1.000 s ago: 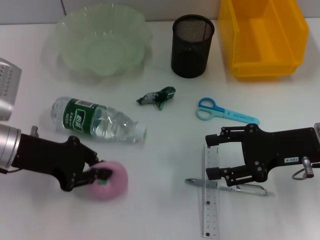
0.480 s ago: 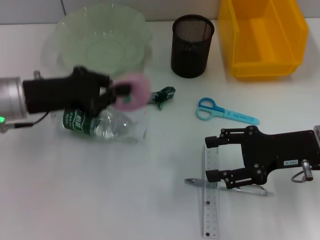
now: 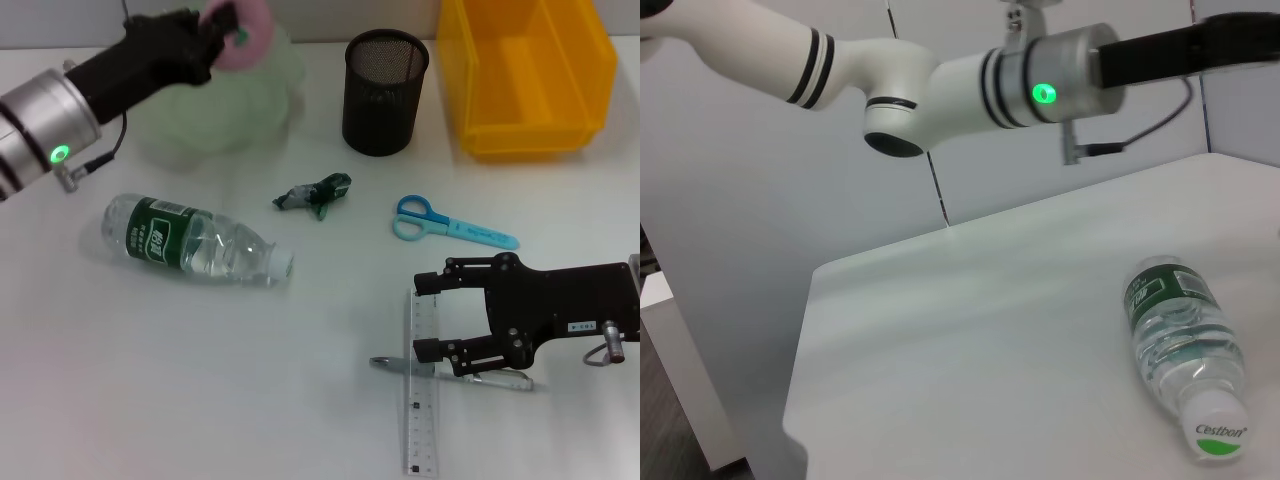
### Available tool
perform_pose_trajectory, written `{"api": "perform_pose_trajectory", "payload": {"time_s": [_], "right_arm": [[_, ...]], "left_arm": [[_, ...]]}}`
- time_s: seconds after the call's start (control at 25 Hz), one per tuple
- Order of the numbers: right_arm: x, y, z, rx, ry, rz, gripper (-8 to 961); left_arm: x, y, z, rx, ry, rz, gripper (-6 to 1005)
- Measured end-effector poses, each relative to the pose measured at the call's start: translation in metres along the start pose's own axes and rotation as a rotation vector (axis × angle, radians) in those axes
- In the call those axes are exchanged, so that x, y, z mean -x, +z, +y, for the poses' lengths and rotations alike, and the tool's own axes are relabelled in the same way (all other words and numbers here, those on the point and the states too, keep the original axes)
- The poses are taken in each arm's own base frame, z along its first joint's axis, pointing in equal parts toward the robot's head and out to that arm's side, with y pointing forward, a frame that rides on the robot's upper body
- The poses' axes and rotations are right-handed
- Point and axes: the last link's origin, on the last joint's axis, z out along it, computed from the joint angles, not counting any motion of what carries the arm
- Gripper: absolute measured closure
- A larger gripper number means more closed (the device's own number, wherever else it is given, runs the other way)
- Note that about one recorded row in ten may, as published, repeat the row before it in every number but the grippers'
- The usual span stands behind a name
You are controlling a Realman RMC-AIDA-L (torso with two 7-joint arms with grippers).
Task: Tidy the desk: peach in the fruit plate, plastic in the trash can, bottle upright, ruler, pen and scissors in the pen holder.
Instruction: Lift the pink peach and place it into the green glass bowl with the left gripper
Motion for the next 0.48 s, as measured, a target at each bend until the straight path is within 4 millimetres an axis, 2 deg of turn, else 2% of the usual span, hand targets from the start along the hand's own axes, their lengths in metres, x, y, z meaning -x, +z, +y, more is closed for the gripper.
{"api": "perform_pose_trajectory", "payload": {"time_s": [0.24,0.48], "right_arm": [[0.0,0.0,0.0,0.0,-0.003,0.0,164],[0.0,0.0,0.0,-0.001,-0.003,0.0,164]], "left_arm": [[0.01,0.016,-0.02,-0.235,0.046,0.002,941],[0.016,0.021,-0.026,-0.325,0.064,-0.011,934]]}}
